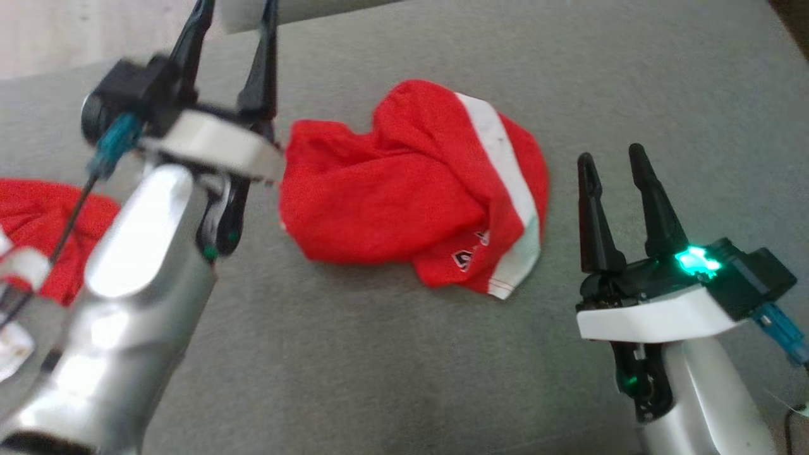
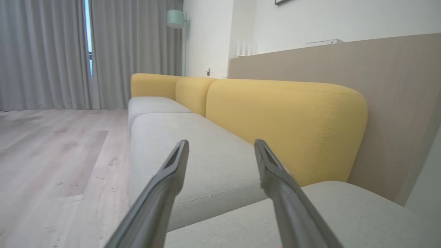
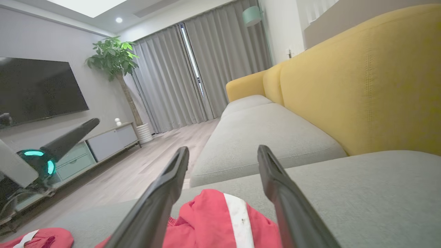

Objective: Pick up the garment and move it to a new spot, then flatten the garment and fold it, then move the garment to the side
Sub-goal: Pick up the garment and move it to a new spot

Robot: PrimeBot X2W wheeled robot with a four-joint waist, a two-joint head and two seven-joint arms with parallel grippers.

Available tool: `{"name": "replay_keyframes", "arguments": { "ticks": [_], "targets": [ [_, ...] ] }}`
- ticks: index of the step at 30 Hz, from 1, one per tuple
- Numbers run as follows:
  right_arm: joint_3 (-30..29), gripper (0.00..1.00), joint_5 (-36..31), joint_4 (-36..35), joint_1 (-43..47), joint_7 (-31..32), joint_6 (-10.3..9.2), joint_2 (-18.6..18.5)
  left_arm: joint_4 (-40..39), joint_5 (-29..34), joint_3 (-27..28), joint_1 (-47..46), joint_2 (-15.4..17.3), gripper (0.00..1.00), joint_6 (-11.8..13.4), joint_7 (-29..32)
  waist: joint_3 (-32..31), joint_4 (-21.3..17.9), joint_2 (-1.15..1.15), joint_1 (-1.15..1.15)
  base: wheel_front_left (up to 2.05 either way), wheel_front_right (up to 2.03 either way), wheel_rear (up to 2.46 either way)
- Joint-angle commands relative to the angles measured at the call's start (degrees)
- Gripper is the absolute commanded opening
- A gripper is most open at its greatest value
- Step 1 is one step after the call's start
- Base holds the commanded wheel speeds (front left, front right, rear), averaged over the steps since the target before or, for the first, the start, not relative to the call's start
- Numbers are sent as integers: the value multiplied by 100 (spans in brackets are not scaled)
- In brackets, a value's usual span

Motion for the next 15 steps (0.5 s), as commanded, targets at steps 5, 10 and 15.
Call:
{"name": "replay_keyframes", "arguments": {
  "ticks": [5, 10, 15],
  "targets": [
    [-76, 100, -182, -63, 219, -51, -4, -16, -693, 96, 285, 946, 470, 100, 48, -253, -350, 638, 0, -1, 0, 0, 0],
    [-129, 100, -276, 45, 400, -51, -4, -16, -1353, 283, 358, 2116, 473, 100, 282, -301, -518, 883, 0, -1, 0, 0, 0],
    [-88, 100, -293, 128, 467, -51, -4, -16, -1987, 542, 776, 3151, 91, 100, 520, -305, -600, 926, 0, -1, 0, 0, 0]
  ]
}}
